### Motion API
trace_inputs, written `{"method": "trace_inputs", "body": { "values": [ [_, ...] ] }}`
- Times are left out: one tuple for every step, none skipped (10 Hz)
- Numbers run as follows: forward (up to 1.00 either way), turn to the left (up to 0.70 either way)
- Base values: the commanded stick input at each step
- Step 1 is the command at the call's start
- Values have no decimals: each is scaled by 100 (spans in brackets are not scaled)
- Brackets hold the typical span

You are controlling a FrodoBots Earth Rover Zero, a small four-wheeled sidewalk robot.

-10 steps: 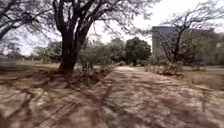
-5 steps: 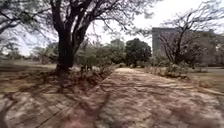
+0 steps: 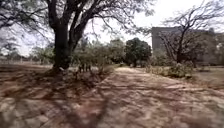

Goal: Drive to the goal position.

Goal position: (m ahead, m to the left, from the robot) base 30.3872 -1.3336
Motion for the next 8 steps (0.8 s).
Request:
{"method": "trace_inputs", "body": {
  "values": [
    [70, -35],
    [70, -16],
    [70, -4],
    [70, 0],
    [70, 0],
    [70, 0],
    [70, 0],
    [70, 0]
  ]
}}
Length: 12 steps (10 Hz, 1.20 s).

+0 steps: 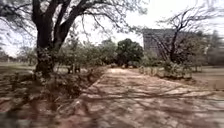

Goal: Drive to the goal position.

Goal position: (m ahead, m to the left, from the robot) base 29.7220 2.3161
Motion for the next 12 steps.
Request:
{"method": "trace_inputs", "body": {
  "values": [
    [70, 0],
    [70, 0],
    [70, 0],
    [70, 0],
    [70, 0],
    [70, 0],
    [70, 0],
    [70, 0],
    [70, 0],
    [70, 0],
    [70, 0],
    [70, 0]
  ]
}}
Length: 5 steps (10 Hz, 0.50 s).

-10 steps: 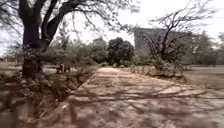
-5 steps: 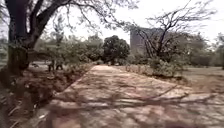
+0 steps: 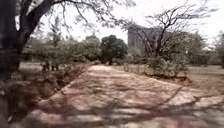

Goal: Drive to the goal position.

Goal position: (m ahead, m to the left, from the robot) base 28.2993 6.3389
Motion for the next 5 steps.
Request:
{"method": "trace_inputs", "body": {
  "values": [
    [70, 0],
    [70, 0],
    [70, 0],
    [70, 0],
    [70, 0]
  ]
}}
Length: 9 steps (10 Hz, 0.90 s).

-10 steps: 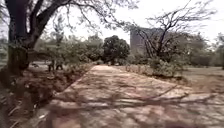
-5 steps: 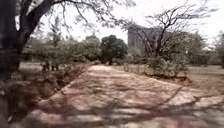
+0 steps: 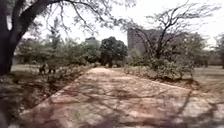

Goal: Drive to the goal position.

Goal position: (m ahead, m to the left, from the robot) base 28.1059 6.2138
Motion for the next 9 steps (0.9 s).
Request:
{"method": "trace_inputs", "body": {
  "values": [
    [70, 0],
    [70, 0],
    [70, 0],
    [70, 0],
    [70, 0],
    [70, 0],
    [70, 0],
    [70, 0],
    [70, 0]
  ]
}}
